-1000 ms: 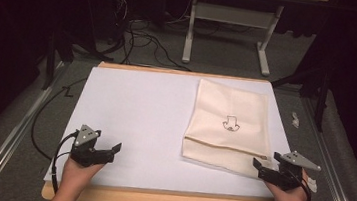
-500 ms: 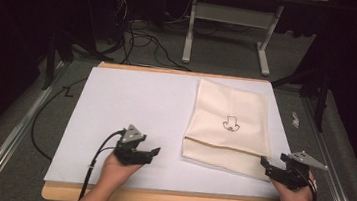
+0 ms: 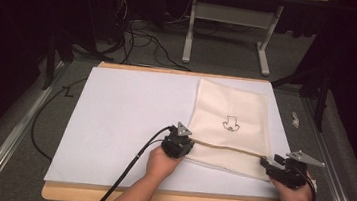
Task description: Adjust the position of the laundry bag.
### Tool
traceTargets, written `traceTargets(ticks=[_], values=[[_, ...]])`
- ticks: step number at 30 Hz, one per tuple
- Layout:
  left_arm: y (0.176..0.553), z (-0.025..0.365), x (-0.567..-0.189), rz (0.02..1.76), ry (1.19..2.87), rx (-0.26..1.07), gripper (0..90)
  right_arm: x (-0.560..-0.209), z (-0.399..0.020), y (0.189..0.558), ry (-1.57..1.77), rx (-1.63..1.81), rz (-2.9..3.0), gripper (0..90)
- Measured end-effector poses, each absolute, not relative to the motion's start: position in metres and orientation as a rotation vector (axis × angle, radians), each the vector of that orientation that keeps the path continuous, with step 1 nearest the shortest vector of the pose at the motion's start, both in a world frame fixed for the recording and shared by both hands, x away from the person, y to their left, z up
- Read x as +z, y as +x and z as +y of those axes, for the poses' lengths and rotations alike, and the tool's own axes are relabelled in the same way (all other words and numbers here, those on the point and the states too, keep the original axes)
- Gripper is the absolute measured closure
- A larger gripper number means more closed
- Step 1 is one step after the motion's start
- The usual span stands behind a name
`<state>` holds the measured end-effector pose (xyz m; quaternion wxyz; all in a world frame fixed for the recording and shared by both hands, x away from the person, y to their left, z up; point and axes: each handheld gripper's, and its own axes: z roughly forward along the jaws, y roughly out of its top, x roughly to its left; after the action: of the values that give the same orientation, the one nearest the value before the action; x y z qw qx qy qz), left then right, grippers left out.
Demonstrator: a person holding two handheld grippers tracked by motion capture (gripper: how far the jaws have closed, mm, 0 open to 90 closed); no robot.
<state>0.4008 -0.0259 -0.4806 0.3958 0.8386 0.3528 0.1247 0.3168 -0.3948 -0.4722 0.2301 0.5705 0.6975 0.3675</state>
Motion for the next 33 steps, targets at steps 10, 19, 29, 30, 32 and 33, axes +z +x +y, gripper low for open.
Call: traceTargets(ticks=[10,19,29,30,32,33], values=[[0.39,-0.017,-0.479,0.858,2.151,0.336,90.0,-0.473,-0.388,0.319,1.564,0.981,1.96,50.2],[0.373,0.002,-0.479,0.849,2.142,0.291,90.0,-0.473,-0.385,0.317,1.566,0.998,1.971,53.5],[0.342,0.056,-0.472,0.801,2.281,0.271,90.0,-0.475,-0.353,0.316,1.476,1.047,2.084,55.3],[0.339,0.064,-0.473,0.812,2.265,0.269,90.0,-0.475,-0.348,0.316,1.468,1.044,2.099,55.1],[0.336,0.077,-0.473,0.847,2.224,0.267,90.0,-0.475,-0.34,0.315,1.427,1.019,2.125,54.7],[0.337,0.084,-0.473,0.882,2.173,0.266,90.0,-0.474,-0.337,0.315,1.423,1.006,2.133,54.4]])
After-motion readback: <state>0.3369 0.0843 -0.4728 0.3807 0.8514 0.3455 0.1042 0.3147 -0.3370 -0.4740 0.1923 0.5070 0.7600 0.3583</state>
